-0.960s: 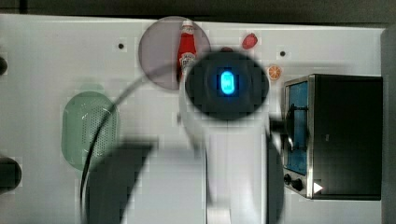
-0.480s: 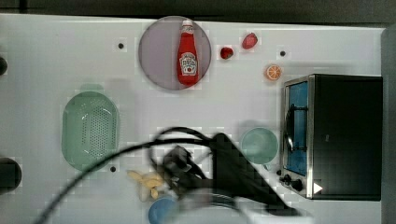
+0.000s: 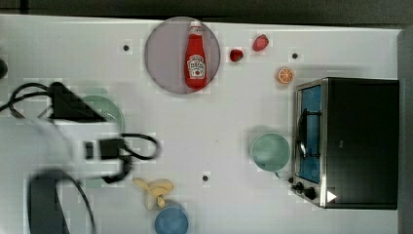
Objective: Drag strainer left to right.
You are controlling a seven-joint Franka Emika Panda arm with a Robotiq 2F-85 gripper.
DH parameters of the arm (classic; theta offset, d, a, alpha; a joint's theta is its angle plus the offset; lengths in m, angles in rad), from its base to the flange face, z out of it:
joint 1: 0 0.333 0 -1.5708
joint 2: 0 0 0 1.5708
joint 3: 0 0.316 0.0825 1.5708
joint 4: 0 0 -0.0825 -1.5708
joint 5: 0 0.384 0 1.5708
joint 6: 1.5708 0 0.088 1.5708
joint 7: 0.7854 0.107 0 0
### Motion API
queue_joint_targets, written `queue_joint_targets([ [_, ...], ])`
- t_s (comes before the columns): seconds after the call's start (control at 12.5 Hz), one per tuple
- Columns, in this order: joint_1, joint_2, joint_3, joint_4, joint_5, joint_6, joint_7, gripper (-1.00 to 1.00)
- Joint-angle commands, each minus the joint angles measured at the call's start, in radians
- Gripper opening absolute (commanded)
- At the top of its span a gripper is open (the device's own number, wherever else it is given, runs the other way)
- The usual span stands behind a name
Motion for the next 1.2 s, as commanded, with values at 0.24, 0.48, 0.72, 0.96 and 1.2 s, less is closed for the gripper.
queue_joint_targets([
  [0.24, 0.026, 0.199, 0.181, -0.011, -0.003, 0.181, 0.624, 1.0],
  [0.48, 0.039, 0.351, 0.218, -0.021, -0.093, 0.302, 0.949, 1.0],
  [0.72, 0.049, 0.51, 0.215, -0.021, -0.213, 0.381, 1.165, 1.0],
  [0.96, 0.049, 0.655, 0.202, -0.024, -0.276, 0.499, 1.195, 1.0],
  [1.2, 0.049, 0.751, 0.159, -0.046, -0.303, 0.657, 1.196, 1.0],
])
